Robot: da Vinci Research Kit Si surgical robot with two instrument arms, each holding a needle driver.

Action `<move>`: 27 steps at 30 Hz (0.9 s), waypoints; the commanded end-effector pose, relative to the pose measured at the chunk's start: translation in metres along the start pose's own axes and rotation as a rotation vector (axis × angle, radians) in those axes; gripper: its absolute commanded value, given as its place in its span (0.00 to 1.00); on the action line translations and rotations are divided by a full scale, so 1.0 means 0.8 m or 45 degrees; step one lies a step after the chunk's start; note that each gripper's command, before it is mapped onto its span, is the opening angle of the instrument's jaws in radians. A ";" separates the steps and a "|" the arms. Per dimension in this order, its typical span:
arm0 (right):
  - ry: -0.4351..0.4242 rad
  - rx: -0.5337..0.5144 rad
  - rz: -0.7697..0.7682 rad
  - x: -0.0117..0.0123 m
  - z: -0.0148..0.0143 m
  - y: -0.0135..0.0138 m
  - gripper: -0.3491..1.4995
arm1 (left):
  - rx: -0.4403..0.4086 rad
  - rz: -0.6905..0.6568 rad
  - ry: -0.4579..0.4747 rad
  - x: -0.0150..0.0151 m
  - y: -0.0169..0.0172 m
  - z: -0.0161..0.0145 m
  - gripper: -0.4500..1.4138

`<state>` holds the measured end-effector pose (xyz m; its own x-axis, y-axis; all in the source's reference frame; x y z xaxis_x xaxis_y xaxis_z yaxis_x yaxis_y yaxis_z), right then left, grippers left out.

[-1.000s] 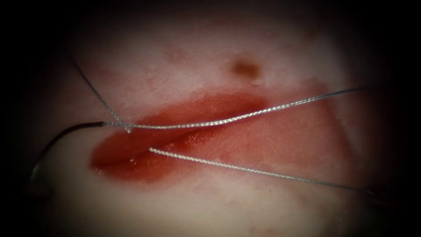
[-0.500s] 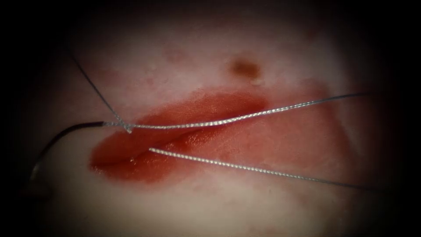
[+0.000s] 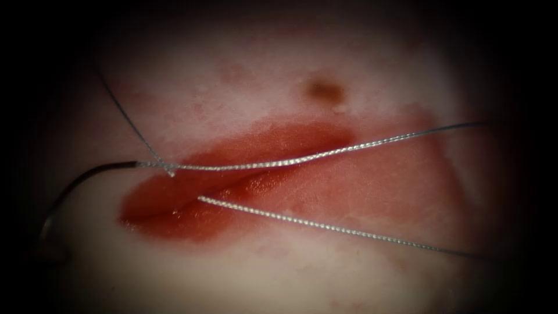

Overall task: Wound Closure
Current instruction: Mistakenly pull the suture through with the right tool.

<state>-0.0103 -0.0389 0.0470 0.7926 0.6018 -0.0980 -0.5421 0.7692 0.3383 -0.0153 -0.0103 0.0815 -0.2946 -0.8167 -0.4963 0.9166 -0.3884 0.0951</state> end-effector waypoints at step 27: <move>0.211 -0.040 -0.369 0.0332 0.0091 -0.0248 0.45 | 0.005 -0.008 -0.004 -0.0008 -0.0010 -0.0007 0.00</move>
<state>0.0222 -0.0403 0.0449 0.8622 0.3809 -0.3341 -0.3071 0.9174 0.2532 -0.0153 -0.0103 0.0814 -0.2989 -0.8139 -0.4983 0.9150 -0.3927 0.0924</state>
